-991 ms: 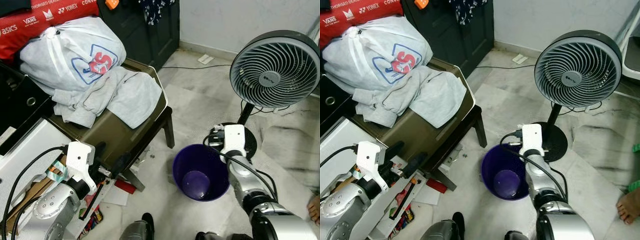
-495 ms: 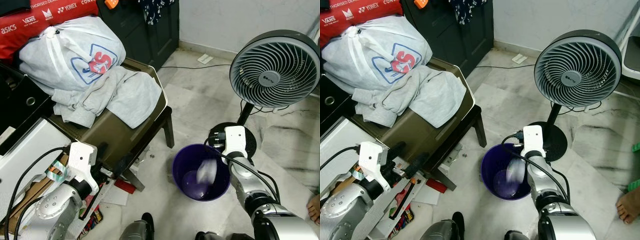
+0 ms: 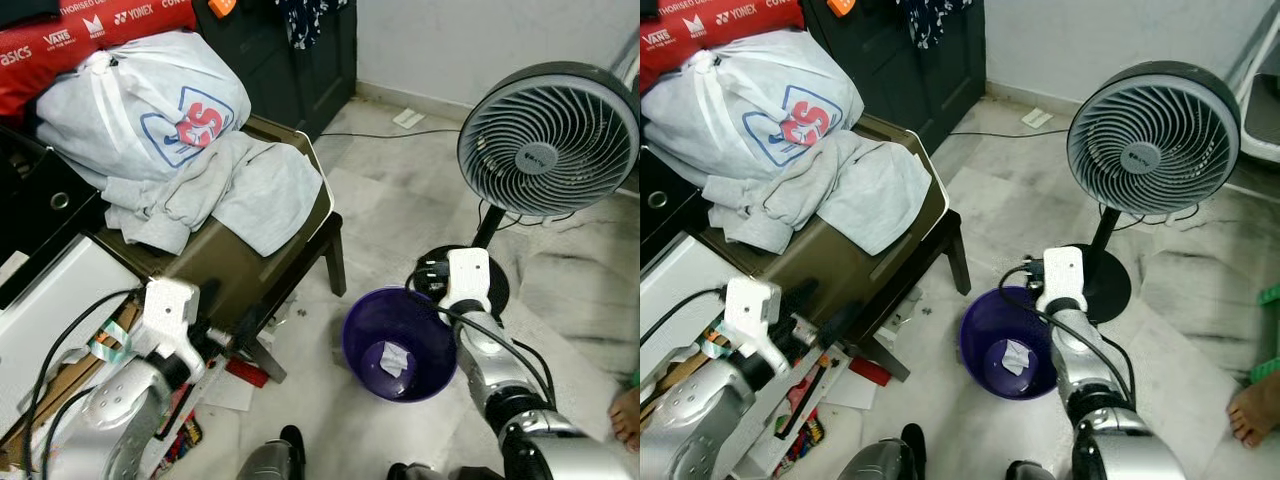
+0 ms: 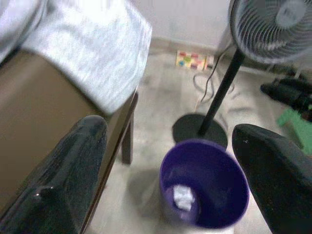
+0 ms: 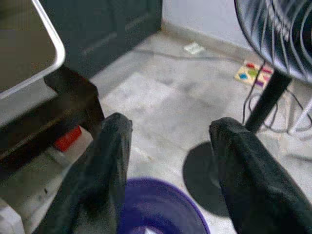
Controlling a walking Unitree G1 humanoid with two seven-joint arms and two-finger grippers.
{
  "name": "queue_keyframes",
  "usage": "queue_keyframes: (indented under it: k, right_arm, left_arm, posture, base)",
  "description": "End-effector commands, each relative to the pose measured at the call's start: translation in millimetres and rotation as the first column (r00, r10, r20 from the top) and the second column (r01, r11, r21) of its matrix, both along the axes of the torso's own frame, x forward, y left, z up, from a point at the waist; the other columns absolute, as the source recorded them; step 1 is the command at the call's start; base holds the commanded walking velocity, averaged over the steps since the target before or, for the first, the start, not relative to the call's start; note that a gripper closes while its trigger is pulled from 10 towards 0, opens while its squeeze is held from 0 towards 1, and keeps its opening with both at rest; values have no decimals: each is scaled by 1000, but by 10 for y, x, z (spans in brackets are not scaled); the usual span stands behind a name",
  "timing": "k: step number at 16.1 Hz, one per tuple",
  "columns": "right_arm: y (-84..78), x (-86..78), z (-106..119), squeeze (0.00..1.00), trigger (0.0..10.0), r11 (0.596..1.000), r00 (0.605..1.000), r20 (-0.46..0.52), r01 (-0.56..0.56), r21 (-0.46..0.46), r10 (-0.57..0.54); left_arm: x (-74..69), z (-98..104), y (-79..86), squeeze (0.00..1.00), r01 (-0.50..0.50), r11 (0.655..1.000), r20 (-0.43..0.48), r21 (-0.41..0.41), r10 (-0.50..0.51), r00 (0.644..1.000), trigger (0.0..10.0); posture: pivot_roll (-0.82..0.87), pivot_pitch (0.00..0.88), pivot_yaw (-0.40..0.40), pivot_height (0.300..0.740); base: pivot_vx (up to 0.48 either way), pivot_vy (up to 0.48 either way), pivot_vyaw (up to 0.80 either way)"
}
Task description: Clean up the room
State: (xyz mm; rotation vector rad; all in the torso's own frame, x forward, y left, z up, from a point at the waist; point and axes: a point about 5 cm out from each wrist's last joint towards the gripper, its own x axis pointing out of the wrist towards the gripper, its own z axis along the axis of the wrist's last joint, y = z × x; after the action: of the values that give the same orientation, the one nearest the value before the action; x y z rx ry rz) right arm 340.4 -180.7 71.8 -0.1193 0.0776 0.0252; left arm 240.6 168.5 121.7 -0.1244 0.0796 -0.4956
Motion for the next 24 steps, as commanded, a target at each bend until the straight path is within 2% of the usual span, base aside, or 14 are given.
queue_keyframes:
  k: [1,3,6,8,11,12,15,16,18,20,21,22,24]
  right_arm:
    - [42,-18,-3,1000,10000,1000,1000,13,-23,4,23]
    - [185,-23,114,1000,10000,993,990,85,-116,-12,117]
    - [352,5,263,1000,10000,987,979,143,-155,34,148]
    - [467,31,398,1000,10000,982,972,182,-166,86,149]
    - [553,31,479,1000,10000,972,960,215,-207,115,179]
    - [538,18,487,1000,10000,970,959,218,-211,118,182]
    - [432,-1,478,1000,10000,979,966,211,-175,101,151]
    - [292,-41,462,1000,10000,986,972,203,-139,88,119]
    - [184,-125,381,1000,10000,990,977,180,-126,68,112]
    - [132,-162,338,1000,10000,992,981,166,-110,59,99]
    - [113,-171,333,714,10000,994,983,159,-96,43,88]
    - [177,-161,367,0,10000,993,980,169,-114,27,108]
    - [260,-151,398,0,10000,990,975,181,-139,35,130]
  left_arm:
    - [-2,-27,36,0,-20,1000,-6,24,20,1000,10000]
    - [74,11,-39,0,-24,999,21,-22,25,999,10000]
    - [166,15,-124,0,-18,999,51,-41,20,999,10000]
    - [281,37,-91,0,-76,996,81,-54,81,993,10000]
    - [402,3,36,0,-184,980,85,-76,190,978,10000]
    - [461,-4,71,0,-221,972,93,-86,228,969,10000]
    - [521,4,78,0,-252,964,121,-82,260,958,10000]
    - [548,9,93,0,-266,960,140,-85,276,951,10000]
    - [551,4,55,0,-227,972,167,-61,234,958,10000]
    - [566,-7,46,0,-236,970,165,-64,244,956,10000]
    - [577,-16,68,0,-250,966,167,-67,258,952,10000]
    - [584,-39,141,0,-284,957,172,-61,290,941,10000]
    - [561,-36,164,0,-296,953,177,-62,302,937,10000]
  posture:
    - [85,156,72,740]
    - [53,128,48,740]
    - [25,80,34,740]
    - [11,36,28,740]
    - [-22,0,26,740]
    - [-22,0,21,740]
    - [-23,0,13,740]
    - [-9,0,5,740]
    - [-3,0,9,740]
    - [-5,0,13,740]
    - [-9,0,15,740]
    - [-6,0,15,740]
    - [-2,0,8,740]
  base:
    - [0,0,0]
    - [0,0,0]
    - [0,0,0]
    - [0,0,0]
    - [0,0,0]
    - [0,0,0]
    - [0,0,0]
    - [0,0,0]
    - [0,0,0]
    - [0,0,0]
    - [0,0,0]
    - [0,0,800]
    - [0,0,800]
